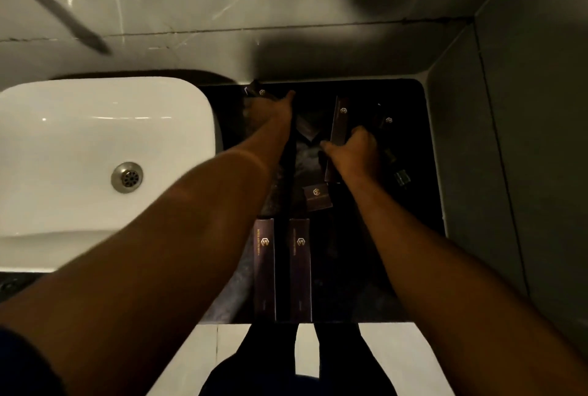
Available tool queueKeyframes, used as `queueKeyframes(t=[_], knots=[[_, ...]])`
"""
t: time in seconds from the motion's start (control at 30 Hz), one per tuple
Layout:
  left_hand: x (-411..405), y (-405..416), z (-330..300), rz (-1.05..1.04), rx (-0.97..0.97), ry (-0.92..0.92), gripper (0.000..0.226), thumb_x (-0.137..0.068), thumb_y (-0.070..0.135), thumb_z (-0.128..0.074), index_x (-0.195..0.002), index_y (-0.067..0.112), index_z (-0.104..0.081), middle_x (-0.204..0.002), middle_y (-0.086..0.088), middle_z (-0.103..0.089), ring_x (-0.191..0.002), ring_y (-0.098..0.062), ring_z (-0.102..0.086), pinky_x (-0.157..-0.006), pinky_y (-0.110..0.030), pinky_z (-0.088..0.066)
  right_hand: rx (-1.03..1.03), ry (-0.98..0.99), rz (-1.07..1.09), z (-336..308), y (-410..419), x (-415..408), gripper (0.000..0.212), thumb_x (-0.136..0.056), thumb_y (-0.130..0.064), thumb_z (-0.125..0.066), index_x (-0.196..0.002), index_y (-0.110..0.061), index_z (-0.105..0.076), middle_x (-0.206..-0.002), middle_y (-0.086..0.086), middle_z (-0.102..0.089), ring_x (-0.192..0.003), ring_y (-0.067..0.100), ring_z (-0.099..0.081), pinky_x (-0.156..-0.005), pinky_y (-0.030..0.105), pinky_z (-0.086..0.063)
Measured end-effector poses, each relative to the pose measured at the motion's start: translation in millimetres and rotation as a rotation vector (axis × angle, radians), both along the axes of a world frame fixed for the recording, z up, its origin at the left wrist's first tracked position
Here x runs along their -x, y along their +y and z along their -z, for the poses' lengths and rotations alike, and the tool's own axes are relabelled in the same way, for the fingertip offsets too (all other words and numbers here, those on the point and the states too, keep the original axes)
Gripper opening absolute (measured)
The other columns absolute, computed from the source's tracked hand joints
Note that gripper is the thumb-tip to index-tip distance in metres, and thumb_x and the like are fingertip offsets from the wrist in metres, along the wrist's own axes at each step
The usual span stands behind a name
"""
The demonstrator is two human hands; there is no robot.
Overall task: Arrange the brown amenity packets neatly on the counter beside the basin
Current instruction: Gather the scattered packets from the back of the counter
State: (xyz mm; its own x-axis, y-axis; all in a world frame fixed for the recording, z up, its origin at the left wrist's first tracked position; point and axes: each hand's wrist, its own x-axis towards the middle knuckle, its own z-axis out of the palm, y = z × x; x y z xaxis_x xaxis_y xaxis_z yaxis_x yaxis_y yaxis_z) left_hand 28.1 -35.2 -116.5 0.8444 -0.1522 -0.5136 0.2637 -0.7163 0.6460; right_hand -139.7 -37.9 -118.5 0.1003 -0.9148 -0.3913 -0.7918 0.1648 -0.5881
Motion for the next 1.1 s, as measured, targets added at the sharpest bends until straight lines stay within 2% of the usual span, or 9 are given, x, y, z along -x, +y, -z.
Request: queueKeyframes(t=[0.1,0.23,0.33,0.4,0.57,0.7,0.83,0.97,1.1], knots=[[-3,-6,11,-0.030,-0.068,-0.074,0.072,-0.075,0.037,-0.078,-0.134,0.010,-0.046,-0.136,-0.013,-0.051,-0.118,-0.033,-0.056,-0.095,-0.041,-0.049,0.035,0.035,-0.059,8,-6,6,0.047,-0.070,-0.031,-0.083,-0.108,-0.009,-0.066,-0.109,0.015,-0.069,-0.095,0.034,-0.068,-0.072,0.038,-0.058],[2,7,2,0.035,-0.001,-0.111,0.046,-0.073,0.031,-0.078,-0.114,0.014,-0.066,-0.112,-0.007,-0.070,-0.098,-0.022,-0.068,-0.077,-0.030,-0.054,0.026,-0.021,-0.086,-8,-8,35,0.034,-0.070,-0.026,-0.082,-0.099,-0.013,-0.070,-0.100,0.009,-0.072,-0.088,0.026,-0.070,-0.059,0.023,-0.051],[38,25,-29,0.144,0.136,-0.130,0.039,-0.066,0.030,-0.083,-0.101,0.016,-0.072,-0.095,-0.004,-0.074,-0.083,-0.016,-0.069,-0.073,-0.028,-0.056,0.053,-0.085,-0.067,-30,18,86,0.034,-0.066,-0.027,-0.083,-0.097,-0.017,-0.071,-0.097,0.006,-0.073,-0.086,0.023,-0.070,-0.069,0.034,-0.059],[88,57,-38,0.299,0.193,-0.080,0.038,-0.062,0.030,-0.084,-0.096,0.018,-0.072,-0.090,0.001,-0.075,-0.083,-0.016,-0.072,-0.075,-0.029,-0.058,0.029,-0.092,-0.028,-36,48,130,0.036,-0.066,-0.024,-0.084,-0.099,-0.017,-0.072,-0.097,0.006,-0.073,-0.086,0.022,-0.069,-0.073,0.032,-0.057],[217,160,-29,0.616,0.126,0.068,0.038,-0.062,0.038,-0.082,-0.095,0.031,-0.065,-0.084,0.013,-0.069,-0.087,-0.011,-0.070,-0.069,-0.014,-0.049,-0.167,-0.032,0.038,-26,112,213,0.034,-0.069,-0.015,-0.084,-0.101,-0.009,-0.071,-0.098,0.014,-0.071,-0.090,0.030,-0.068,-0.073,0.031,-0.051],[241,172,-14,0.710,0.015,0.027,0.044,-0.066,0.044,-0.076,-0.104,0.029,-0.060,-0.107,0.004,-0.060,-0.098,-0.022,-0.065,-0.082,-0.035,-0.052,-0.194,0.003,-0.058,-10,123,229,0.050,-0.072,-0.016,-0.085,-0.117,-0.005,-0.066,-0.112,0.017,-0.064,-0.102,0.032,-0.064,-0.083,0.036,-0.053],[248,168,-6,0.728,0.015,0.003,0.052,-0.068,0.040,-0.082,-0.111,0.025,-0.058,-0.113,0.003,-0.057,-0.104,-0.021,-0.062,-0.080,-0.030,-0.044,-0.244,-0.049,-0.083,-1,121,230,0.055,-0.075,-0.024,-0.082,-0.125,-0.012,-0.062,-0.119,0.012,-0.062,-0.106,0.027,-0.062,-0.088,0.042,-0.055],[253,167,-4,0.707,0.012,-0.001,0.056,-0.067,0.041,-0.084,-0.113,0.024,-0.057,-0.117,0.002,-0.057,-0.108,-0.021,-0.060,-0.087,-0.035,-0.046,-0.218,-0.073,-0.094,3,122,229,0.050,-0.077,-0.027,-0.081,-0.122,-0.016,-0.064,-0.114,0.010,-0.064,-0.099,0.022,-0.063,-0.080,0.034,-0.054],[253,168,2,0.713,0.028,0.010,0.059,-0.065,0.045,-0.085,-0.113,0.029,-0.055,-0.116,0.006,-0.056,-0.109,-0.018,-0.060,-0.089,-0.031,-0.043,-0.226,-0.086,-0.085,7,123,228,0.050,-0.078,-0.027,-0.081,-0.123,-0.014,-0.063,-0.115,0.011,-0.065,-0.101,0.024,-0.063,-0.084,0.041,-0.056]])
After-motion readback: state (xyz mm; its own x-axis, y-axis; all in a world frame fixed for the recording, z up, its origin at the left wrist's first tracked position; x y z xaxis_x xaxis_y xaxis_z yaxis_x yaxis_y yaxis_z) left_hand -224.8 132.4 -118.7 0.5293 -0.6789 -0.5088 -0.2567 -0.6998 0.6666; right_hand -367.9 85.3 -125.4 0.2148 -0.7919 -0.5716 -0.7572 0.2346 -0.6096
